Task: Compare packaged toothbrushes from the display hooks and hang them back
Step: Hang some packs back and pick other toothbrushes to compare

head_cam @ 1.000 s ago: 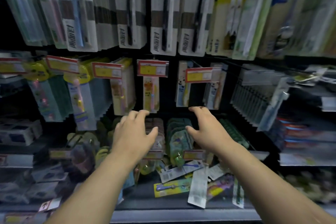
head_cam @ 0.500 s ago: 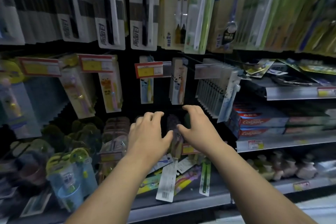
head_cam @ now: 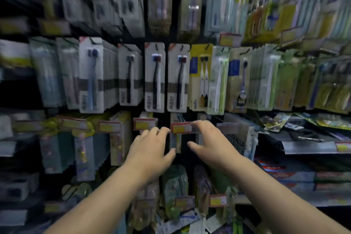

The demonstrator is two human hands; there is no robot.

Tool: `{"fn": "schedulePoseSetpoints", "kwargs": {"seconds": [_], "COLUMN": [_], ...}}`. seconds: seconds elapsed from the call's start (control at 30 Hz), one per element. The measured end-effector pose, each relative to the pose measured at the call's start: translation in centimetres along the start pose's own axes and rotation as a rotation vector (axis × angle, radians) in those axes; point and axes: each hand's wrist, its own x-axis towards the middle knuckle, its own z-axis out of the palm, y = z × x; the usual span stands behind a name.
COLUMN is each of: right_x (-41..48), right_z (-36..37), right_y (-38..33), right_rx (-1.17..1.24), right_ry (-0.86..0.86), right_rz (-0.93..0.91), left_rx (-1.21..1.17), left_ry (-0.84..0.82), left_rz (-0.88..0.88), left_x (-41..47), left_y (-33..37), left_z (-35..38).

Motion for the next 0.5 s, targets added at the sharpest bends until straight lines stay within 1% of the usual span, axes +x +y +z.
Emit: {"fn": "schedulePoseSetpoints", "kwargs": {"seconds": [0.07,0.23,0.37,0.5], "right_x": [1.0,5.1,9.5,14.6], "right_z": [-1.5,-3.2,-2.7,-1.6], "right_y": [-2.2,-6.3,-8.2,-9.2], "right_rx": [0.081,0.325,0.491,0.566], "right_ry": [0.040,0.118,0.152,0.190], "right_rz": [-0.011,0.011,0.087,0.126], "left_rx": [-0.091,-0.428,-0.625,-0.778], "left_ry": [0.058,0.158,0.185,0.207], "left_rz": [-0.044,-0.192,-0.278,-0.278], "left_x": [0.8,3.3,6.2,10.5], "left_y": [-1.4,-4.5,-7.1,-9.2], "left_z": [-2.5,-6.7,-7.4,-6.2]}}
